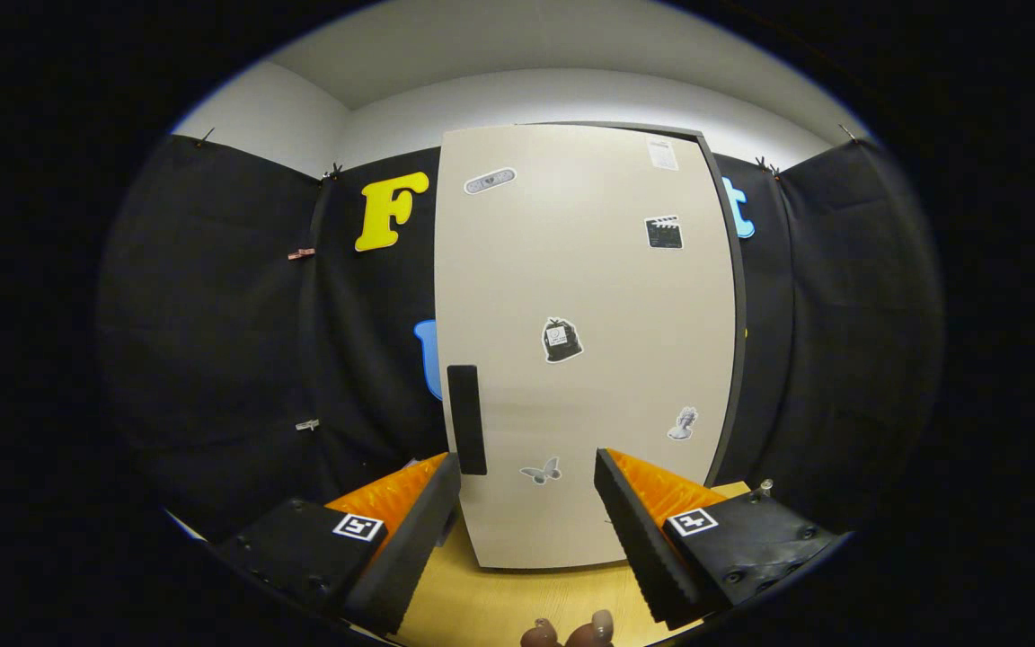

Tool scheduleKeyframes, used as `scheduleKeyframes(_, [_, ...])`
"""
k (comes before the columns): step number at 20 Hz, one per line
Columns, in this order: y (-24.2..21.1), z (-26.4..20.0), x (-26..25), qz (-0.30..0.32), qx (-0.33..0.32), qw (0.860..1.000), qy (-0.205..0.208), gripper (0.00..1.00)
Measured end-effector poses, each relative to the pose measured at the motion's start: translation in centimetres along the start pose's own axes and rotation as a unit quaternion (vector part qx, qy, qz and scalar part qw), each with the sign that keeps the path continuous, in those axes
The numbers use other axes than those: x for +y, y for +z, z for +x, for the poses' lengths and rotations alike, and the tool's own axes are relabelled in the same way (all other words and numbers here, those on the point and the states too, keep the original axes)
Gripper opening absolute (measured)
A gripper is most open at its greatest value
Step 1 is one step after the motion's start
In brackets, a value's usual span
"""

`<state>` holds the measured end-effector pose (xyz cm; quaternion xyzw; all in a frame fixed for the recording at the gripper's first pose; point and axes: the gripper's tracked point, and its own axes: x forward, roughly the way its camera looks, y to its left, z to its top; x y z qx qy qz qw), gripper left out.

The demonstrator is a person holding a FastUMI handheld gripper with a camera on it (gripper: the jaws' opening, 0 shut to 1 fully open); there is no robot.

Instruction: Open the shoe cabinet door, grab the shoes and put them into the shoe cabinet, then close the shoe cabinet door.

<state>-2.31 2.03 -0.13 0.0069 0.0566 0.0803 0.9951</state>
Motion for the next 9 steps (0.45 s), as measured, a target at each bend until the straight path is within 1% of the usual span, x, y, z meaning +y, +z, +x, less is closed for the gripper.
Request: scheduleKeyframes(9, [0.17, -0.20, -0.16, -0.006, -0.001, 1.000, -0.003, 0.99])
